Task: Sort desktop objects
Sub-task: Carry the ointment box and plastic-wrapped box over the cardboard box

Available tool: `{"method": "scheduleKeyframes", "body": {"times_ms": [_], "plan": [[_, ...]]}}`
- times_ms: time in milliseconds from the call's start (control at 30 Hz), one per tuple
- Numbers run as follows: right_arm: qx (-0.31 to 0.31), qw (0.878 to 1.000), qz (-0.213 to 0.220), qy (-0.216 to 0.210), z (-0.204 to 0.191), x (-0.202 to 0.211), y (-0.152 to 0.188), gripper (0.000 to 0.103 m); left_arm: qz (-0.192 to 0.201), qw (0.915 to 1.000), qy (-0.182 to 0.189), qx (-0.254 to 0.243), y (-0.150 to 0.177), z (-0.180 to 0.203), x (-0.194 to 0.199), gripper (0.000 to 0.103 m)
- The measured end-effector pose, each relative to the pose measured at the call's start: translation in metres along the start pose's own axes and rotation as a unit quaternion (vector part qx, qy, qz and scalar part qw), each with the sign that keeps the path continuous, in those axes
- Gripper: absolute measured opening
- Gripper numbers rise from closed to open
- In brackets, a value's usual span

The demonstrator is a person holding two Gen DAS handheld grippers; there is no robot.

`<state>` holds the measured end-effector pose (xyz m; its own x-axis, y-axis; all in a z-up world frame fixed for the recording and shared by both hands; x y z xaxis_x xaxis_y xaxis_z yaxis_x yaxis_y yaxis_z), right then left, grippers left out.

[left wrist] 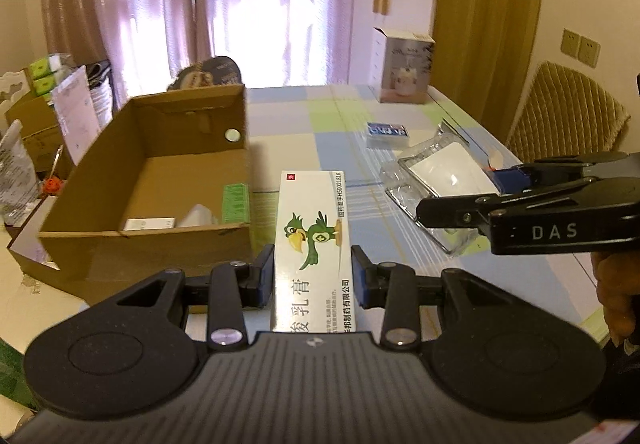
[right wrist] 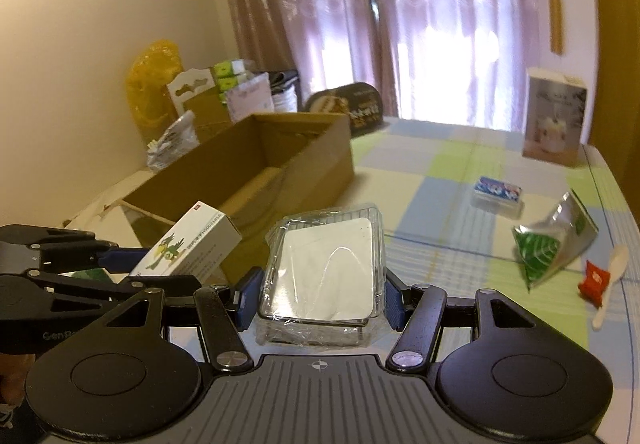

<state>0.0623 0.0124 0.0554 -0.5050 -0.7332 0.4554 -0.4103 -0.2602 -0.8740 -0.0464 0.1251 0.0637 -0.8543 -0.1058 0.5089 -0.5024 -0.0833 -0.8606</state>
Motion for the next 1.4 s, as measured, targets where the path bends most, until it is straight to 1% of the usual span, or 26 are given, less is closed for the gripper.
{"method": "scheduleKeyframes", "body": {"times_ms": [367,800,1133,1400], "plan": [[0.031,0.999,0.001,-0.025,-0.037,-0.010,-0.008,0.057,0.015,0.9994,-0.027,0.013,-0.002,-0.029,0.027,0.033],[0.058,0.997,-0.004,-0.043,-0.060,-0.028,-0.015,0.057,0.022,0.9984,-0.047,0.021,-0.004,-0.053,0.038,0.033],[0.068,0.996,0.002,-0.063,-0.079,-0.055,-0.039,0.057,0.029,0.9976,-0.061,0.017,-0.018,-0.081,0.030,0.033],[0.069,0.995,0.000,-0.068,-0.087,-0.092,-0.058,0.057,0.032,0.9971,-0.069,0.008,-0.037,-0.112,0.014,0.033]]}}
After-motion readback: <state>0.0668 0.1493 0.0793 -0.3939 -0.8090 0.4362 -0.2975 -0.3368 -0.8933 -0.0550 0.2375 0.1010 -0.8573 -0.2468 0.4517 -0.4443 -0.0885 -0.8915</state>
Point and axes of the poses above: each gripper's, at about its wrist camera, not at the fingertips, and x roughly against the way its jaws point, z to its right, y to its underside, the point moved 4 cm from there along -x, roughly the way its jaws point, and after that the axes turned 7 degrees about z, right-handed, at the moved point
